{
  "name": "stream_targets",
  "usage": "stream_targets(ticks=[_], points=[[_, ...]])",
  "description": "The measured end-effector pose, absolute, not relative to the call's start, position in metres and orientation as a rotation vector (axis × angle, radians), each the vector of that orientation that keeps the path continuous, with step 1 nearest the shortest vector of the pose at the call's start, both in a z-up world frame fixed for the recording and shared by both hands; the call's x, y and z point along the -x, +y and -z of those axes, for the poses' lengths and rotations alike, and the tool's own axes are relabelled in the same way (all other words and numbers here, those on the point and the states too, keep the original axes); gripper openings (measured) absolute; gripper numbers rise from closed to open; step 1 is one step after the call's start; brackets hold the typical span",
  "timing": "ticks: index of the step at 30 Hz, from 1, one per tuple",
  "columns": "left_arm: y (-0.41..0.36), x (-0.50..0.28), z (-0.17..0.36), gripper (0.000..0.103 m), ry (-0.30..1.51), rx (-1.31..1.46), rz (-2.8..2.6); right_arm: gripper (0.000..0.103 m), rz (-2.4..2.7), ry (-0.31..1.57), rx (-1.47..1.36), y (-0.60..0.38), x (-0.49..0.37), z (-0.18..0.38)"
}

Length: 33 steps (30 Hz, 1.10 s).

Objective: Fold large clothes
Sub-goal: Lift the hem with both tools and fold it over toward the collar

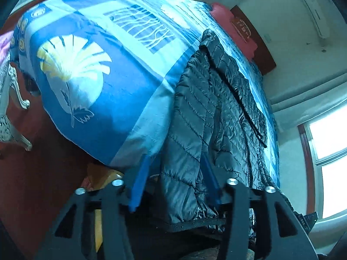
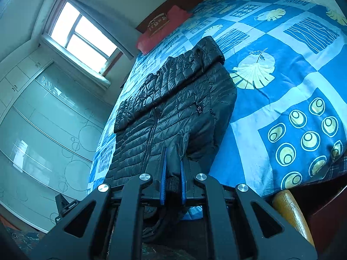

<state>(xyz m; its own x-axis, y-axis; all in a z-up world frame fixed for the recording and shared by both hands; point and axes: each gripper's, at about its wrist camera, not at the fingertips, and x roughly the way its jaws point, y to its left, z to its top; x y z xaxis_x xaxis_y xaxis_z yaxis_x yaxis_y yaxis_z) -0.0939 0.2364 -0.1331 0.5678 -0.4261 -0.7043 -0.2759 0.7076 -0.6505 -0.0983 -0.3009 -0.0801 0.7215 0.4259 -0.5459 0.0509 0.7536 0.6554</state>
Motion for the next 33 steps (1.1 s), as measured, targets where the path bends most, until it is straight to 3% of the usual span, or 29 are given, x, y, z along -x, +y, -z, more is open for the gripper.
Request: stream_targets(ticks=[5,7,9,12,23,33], points=[[0.226,0.092,0.148,0.05,1.047,0.869,0.185,0.01,-0.228,0.749,-0.706,-0.3,0.099,0.083],[0.219,0.092,0.149,0.027,1.066,0.817,0.179,0.01,-0.227,0.749,-0.707,-0.3,0.1,0.083],[0.218,0.092,0.147,0.014,1.061,0.802,0.175,0.01,-0.228,0.748,-0.71,-0.3,0.1,0.084],[0.22,0.093,0.138,0.008,1.021,0.814,0.178,0.01,-0.235,0.745,-0.715,-0.301,0.099,0.083],[0.213,0.032,0.044,0.006,0.785,0.881,0.402,0.01,-0.369,0.642,-0.763,-0.306,0.05,0.044],[0.182,-0.133,0.005,0.006,0.701,0.813,0.437,0.01,-0.405,0.555,-0.749,-0.323,-0.106,0.003]])
